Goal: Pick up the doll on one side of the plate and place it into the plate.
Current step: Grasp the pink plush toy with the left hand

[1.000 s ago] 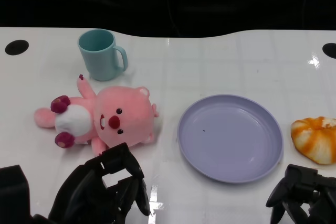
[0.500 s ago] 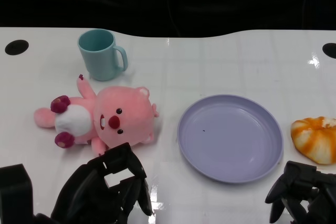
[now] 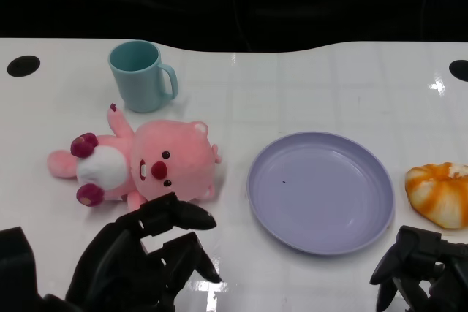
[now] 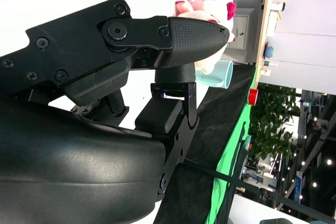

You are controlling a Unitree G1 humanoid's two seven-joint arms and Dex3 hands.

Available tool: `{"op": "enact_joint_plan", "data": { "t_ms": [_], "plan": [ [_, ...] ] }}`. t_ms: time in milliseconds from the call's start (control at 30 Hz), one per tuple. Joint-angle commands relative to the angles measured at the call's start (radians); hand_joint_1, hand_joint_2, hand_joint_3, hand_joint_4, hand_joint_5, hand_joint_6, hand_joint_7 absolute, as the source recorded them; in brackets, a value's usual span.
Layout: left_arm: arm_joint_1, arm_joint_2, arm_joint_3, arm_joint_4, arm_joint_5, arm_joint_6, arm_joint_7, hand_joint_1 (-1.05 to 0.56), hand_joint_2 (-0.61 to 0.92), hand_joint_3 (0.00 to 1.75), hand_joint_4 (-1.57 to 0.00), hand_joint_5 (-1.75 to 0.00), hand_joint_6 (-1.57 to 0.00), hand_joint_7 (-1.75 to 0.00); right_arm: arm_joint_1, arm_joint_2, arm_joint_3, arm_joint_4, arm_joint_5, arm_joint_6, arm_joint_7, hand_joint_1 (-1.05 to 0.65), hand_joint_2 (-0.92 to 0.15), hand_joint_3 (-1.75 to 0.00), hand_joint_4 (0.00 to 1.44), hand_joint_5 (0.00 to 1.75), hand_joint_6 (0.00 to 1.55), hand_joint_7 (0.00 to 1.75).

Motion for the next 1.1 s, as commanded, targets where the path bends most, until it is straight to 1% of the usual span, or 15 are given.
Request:
{"op": "enact_joint_plan", "data": {
  "t_ms": [33,133,167,267,333,367,433,467,533,667,767,900,967,1100],
  "plan": [
    [0.002,0.027,0.021,-0.027,0.022,-0.057,-0.015,-0.4,0.83,0.36,-0.59,-1.03,-0.75,-0.36,0.003,-0.011,-0.013,-0.014,0.011,-0.008,0.002,-0.81,-0.88,-0.5,0.93,1.48,0.89,1.16],
    [-0.006,0.042,0.042,-0.049,0.0,-0.051,-0.018,-0.44,0.88,0.18,-0.54,-0.92,-0.71,-0.22,0.005,-0.009,-0.011,-0.012,0.006,-0.014,0.002,-0.82,-0.91,-0.45,0.92,1.48,0.87,1.18],
    [-0.01,0.051,0.05,-0.056,0.015,-0.068,-0.018,-0.47,0.89,0.14,-0.52,-0.89,-0.69,-0.18,0.008,-0.007,-0.009,-0.018,0.011,-0.006,0.002,-0.82,-0.91,-0.43,0.92,1.48,0.87,1.19],
    [-0.018,0.081,0.058,-0.056,0.078,-0.139,-0.02,-0.54,0.92,0.08,-0.43,-0.85,-0.61,-0.1,0.011,-0.001,-0.006,-0.026,0.011,0.0,-0.003,-0.81,-0.9,-0.43,0.93,1.48,0.89,1.16],
    [-0.025,0.105,0.061,-0.055,0.117,-0.183,-0.023,-0.56,0.92,0.07,-0.39,-0.83,-0.58,-0.08,0.01,0.001,-0.006,-0.026,0.007,-0.004,-0.006,-0.81,-0.9,-0.45,0.92,1.48,0.89,1.17],
    [-0.031,0.12,0.063,-0.056,0.138,-0.205,-0.025,-0.59,0.92,0.08,-0.31,-0.79,-0.52,-0.05,0.009,0.002,-0.006,-0.025,0.006,-0.005,-0.008,-0.81,-0.87,-0.5,0.92,1.49,0.89,1.17],
    [-0.048,0.151,0.071,-0.059,0.204,-0.267,-0.013,-0.61,0.92,0.09,-0.25,-0.75,-0.48,-0.02,0.006,0.001,-0.007,-0.023,0.005,-0.002,-0.009,-0.81,-0.84,-0.57,0.92,1.49,0.89,1.17],
    [-0.052,0.157,0.071,-0.057,0.22,-0.284,-0.008,-0.62,0.92,0.08,-0.23,-0.74,-0.47,-0.02,0.006,0.001,-0.007,-0.023,0.005,-0.001,-0.009,-0.81,-0.83,-0.58,0.92,1.49,0.89,1.17],
    [-0.074,0.19,0.08,-0.067,0.288,-0.308,0.018,-0.67,0.92,0.07,-0.18,-0.71,-0.45,-0.01,0.004,0.003,-0.006,-0.02,0.008,0.001,-0.008,-0.81,-0.83,-0.59,0.93,1.49,0.89,1.17],
    [-0.111,0.258,0.094,-0.093,0.464,-0.345,0.083,-0.72,0.92,0.06,-0.09,-0.67,-0.4,0.0,0.002,0.005,-0.005,-0.017,0.017,0.005,-0.004,-0.81,-0.82,-0.6,0.93,1.49,0.89,1.17],
    [-0.152,0.341,0.104,-0.124,0.656,-0.353,0.137,-0.69,0.91,0.03,-0.01,-0.61,-0.33,0.0,0.002,0.005,-0.006,-0.016,0.012,0.005,-0.009,-0.81,-0.82,-0.59,0.93,1.5,0.89,1.17],
    [-0.18,0.394,0.095,-0.133,0.814,-0.34,0.191,-0.69,0.91,0.02,-0.01,-0.58,-0.32,0.0,0.006,0.006,-0.007,-0.02,0.005,0.004,-0.015,-0.8,-0.83,-0.59,0.93,1.51,0.88,1.19],
    [-0.193,0.417,0.085,-0.125,0.892,-0.337,0.213,-0.7,0.92,0.03,0.0,-0.53,-0.29,0.0,0.006,0.007,-0.006,-0.022,0.007,0.002,-0.013,-0.8,-0.82,-0.6,0.92,1.52,0.88,1.2],
    [-0.224,0.456,0.061,-0.095,1.026,-0.324,0.239,-0.69,0.88,0.01,0.0,-0.48,-0.28,0.0,0.008,0.006,-0.004,-0.03,0.008,0.017,-0.013,-0.8,-0.81,-0.62,0.92,1.52,0.88,1.2]
  ]
}}
